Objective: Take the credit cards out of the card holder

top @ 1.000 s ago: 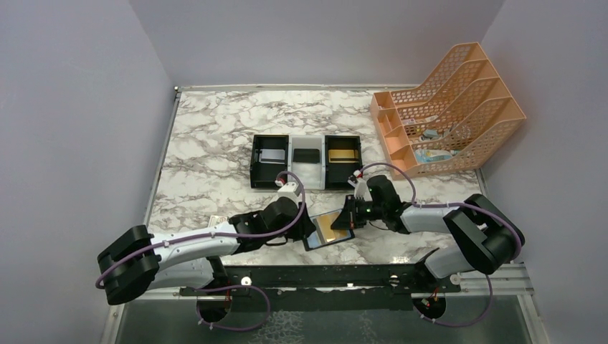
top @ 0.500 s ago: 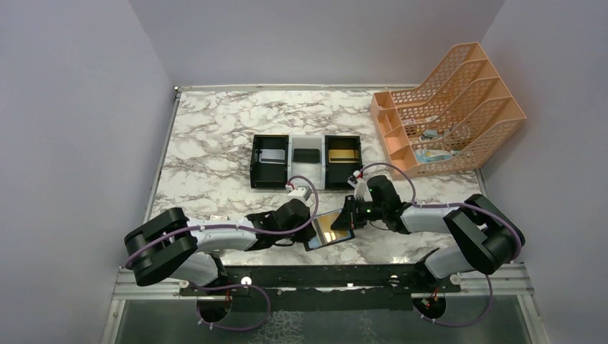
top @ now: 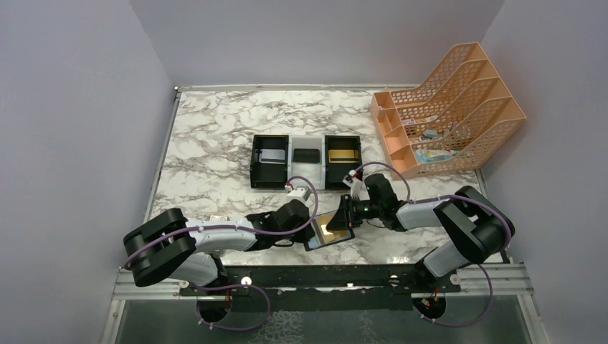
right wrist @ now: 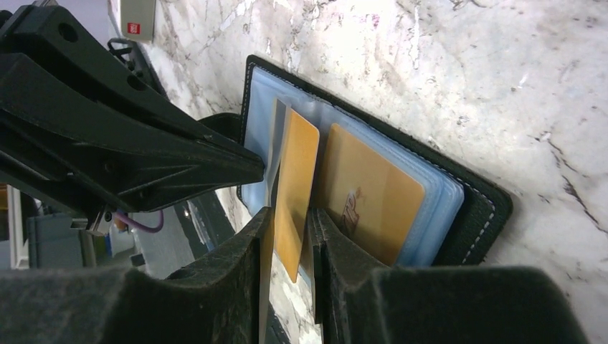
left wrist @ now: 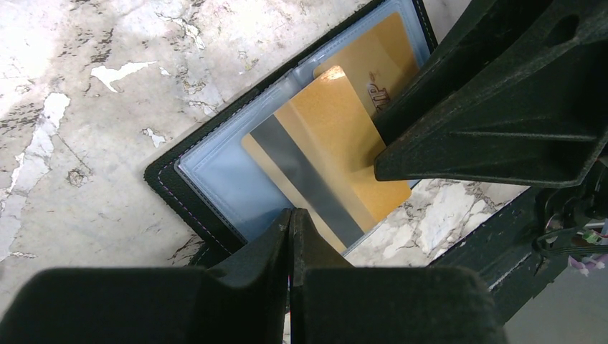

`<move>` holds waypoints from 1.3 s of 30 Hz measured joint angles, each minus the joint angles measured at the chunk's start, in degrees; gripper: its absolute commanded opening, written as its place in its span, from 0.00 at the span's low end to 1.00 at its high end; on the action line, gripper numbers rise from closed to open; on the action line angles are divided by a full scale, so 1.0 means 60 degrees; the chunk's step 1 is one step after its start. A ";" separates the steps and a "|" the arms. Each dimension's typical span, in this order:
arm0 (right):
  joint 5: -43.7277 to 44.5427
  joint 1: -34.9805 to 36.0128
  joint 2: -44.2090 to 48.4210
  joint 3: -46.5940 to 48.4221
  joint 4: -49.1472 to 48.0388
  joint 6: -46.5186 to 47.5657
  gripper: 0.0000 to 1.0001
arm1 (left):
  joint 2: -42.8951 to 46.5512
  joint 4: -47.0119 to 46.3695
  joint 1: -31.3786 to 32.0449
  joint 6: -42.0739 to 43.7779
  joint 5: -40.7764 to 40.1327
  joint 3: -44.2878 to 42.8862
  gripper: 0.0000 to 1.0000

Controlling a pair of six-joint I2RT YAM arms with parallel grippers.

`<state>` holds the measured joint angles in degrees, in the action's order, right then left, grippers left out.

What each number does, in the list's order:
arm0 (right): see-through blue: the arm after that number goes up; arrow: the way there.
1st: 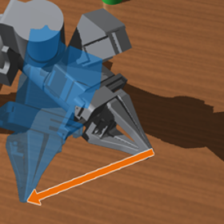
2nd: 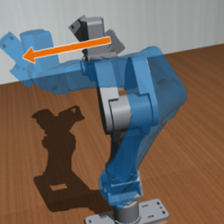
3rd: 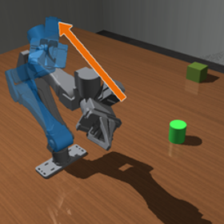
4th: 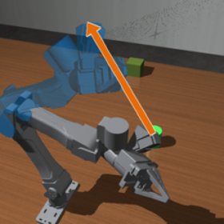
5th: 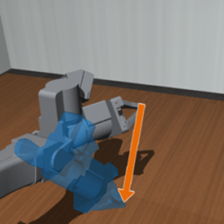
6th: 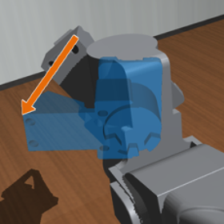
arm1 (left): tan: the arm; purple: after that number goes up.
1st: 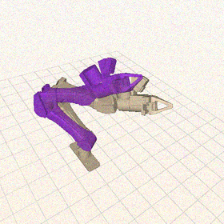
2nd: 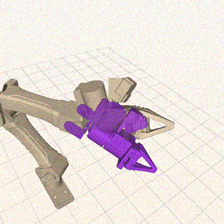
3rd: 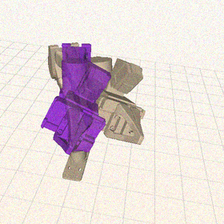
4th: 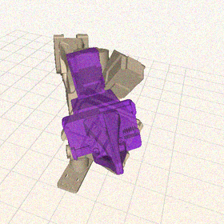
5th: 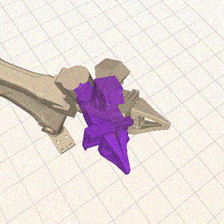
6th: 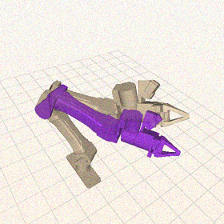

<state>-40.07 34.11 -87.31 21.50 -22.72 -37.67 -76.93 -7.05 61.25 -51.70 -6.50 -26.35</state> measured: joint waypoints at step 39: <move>0.3574 -0.0011 0.4022 0.1749 0.3993 0.1603 0.01 | 0.0670 0.2433 0.0000 0.0747 -0.1286 -0.2262 0.48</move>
<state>-18.63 34.04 -63.18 31.99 1.23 -28.05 -72.90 7.55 61.25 -47.22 -14.22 -39.92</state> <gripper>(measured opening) 0.015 0.364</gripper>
